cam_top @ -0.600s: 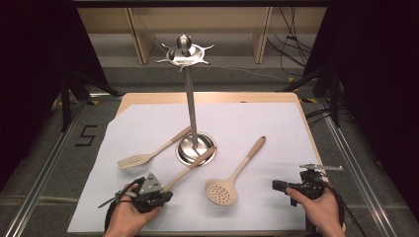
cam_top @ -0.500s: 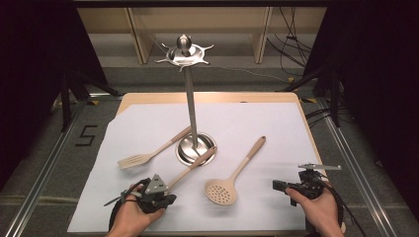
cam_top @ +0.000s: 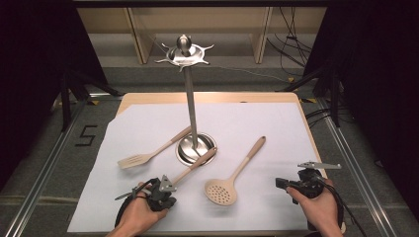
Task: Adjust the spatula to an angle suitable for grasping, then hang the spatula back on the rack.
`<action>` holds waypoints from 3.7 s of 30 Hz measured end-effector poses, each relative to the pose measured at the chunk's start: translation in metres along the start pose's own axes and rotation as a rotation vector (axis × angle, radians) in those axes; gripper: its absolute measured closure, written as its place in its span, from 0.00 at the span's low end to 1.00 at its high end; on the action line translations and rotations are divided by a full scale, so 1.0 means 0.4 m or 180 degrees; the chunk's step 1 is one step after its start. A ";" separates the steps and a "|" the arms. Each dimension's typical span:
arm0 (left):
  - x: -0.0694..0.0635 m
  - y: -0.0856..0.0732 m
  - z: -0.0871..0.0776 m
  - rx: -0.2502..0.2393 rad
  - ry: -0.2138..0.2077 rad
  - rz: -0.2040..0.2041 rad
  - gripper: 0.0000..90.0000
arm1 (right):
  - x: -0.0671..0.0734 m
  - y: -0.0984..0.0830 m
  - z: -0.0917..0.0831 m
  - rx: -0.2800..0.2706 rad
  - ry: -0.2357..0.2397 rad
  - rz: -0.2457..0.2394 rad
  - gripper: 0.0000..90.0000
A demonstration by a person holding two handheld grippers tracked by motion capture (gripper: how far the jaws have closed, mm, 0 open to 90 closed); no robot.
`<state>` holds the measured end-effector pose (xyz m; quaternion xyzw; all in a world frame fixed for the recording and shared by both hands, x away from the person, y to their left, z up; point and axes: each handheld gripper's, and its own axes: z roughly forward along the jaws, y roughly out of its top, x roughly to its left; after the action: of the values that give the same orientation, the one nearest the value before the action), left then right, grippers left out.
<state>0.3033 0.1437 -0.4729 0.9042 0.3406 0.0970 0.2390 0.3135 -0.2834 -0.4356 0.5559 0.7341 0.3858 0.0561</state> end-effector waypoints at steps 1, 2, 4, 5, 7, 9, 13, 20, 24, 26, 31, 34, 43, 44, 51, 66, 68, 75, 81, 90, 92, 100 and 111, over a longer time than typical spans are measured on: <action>0.000 0.000 0.000 0.0000 0.0000 0.0000 0.99 | 0.000 0.000 0.000 0.0000 0.0000 0.0000 0.99; 0.005 -0.003 -0.005 0.0050 -0.0016 0.0005 0.99 | 0.001 0.000 0.000 0.0013 -0.0025 0.0000 0.99; 0.009 -0.006 -0.008 0.0102 0.0032 -0.0013 0.99 | 0.003 0.000 -0.001 0.0023 -0.0010 -0.0006 0.99; 0.011 -0.008 -0.012 0.0142 0.0035 0.0033 0.99 | 0.003 0.001 -0.001 0.0022 -0.0016 -0.0002 0.99; 0.020 -0.017 -0.021 0.0229 0.0085 0.0041 0.99 | 0.003 0.001 -0.002 0.0018 -0.0025 -0.0005 0.99; 0.025 -0.021 -0.024 0.0226 0.0096 0.0001 0.99 | -0.002 0.000 -0.002 0.0002 0.0037 -0.0010 0.98; 0.046 -0.034 -0.035 0.0229 0.0115 -0.0086 0.99 | -0.008 0.000 -0.003 -0.0007 0.0022 -0.0001 0.98; 0.037 0.001 -0.087 -0.0237 0.0039 0.0189 0.77 | -0.011 0.006 -0.013 -0.0060 -0.0050 0.0012 0.93; 0.066 0.038 -0.077 -0.0259 0.0053 0.0439 0.57 | -0.015 0.008 -0.021 -0.0055 -0.0057 -0.0029 0.88; 0.088 0.057 -0.059 -0.0181 0.0078 0.0502 0.50 | -0.005 0.005 -0.024 -0.0052 -0.0073 0.0021 0.86; 0.094 0.079 -0.047 -0.0009 0.0036 0.0677 0.48 | 0.003 0.011 -0.025 -0.0017 -0.0088 -0.0087 0.85; 0.097 0.101 -0.042 0.0074 -0.0014 0.0811 0.48 | 0.004 0.015 -0.021 0.0037 -0.0063 -0.0156 0.85; 0.101 0.163 -0.008 0.0349 -0.0114 0.1115 0.53 | 0.002 0.024 -0.026 0.0140 0.0078 -0.0203 0.85; 0.101 0.163 -0.008 0.0349 -0.0114 0.1115 0.54 | 0.003 0.024 -0.025 0.0145 0.0061 -0.0207 0.85; 0.101 0.173 0.017 0.0640 -0.0261 0.1292 0.59 | 0.018 0.024 -0.023 0.0218 -0.0129 -0.0249 0.85; 0.098 0.208 0.084 0.0884 -0.0508 0.1204 0.74 | 0.013 0.023 -0.015 0.0177 0.0086 -0.0248 0.86; 0.101 0.210 0.086 0.0893 -0.0554 0.1161 0.74 | 0.013 0.023 -0.015 0.0180 0.0081 -0.0247 0.86; 0.100 0.210 0.085 0.0856 -0.0487 0.1030 0.86 | 0.013 0.022 -0.012 0.0197 0.0104 -0.0225 0.86; 0.099 0.193 0.060 0.0586 -0.0362 0.0932 0.87 | 0.022 0.019 -0.014 0.0222 0.0084 -0.0096 0.86; 0.105 0.159 -0.033 -0.0071 -0.0238 0.0724 0.87 | 0.026 0.020 -0.015 0.0204 0.0073 -0.0071 0.86; 0.107 0.150 -0.055 -0.0194 -0.0259 0.0626 0.87 | 0.027 0.019 -0.015 0.0198 0.0071 -0.0071 0.86; 0.102 0.108 -0.151 -0.1001 -0.0073 0.0209 0.87 | 0.035 0.017 -0.007 0.0062 -0.0054 -0.0094 0.86; 0.108 0.069 -0.202 -0.1718 -0.0003 -0.0181 0.87 | 0.028 0.023 -0.014 0.0176 -0.0112 -0.0262 0.86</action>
<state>0.3241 0.1838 -0.3887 0.7979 0.3276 0.1770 0.4741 0.3136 -0.2756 -0.4221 0.5333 0.7656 0.3529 0.0694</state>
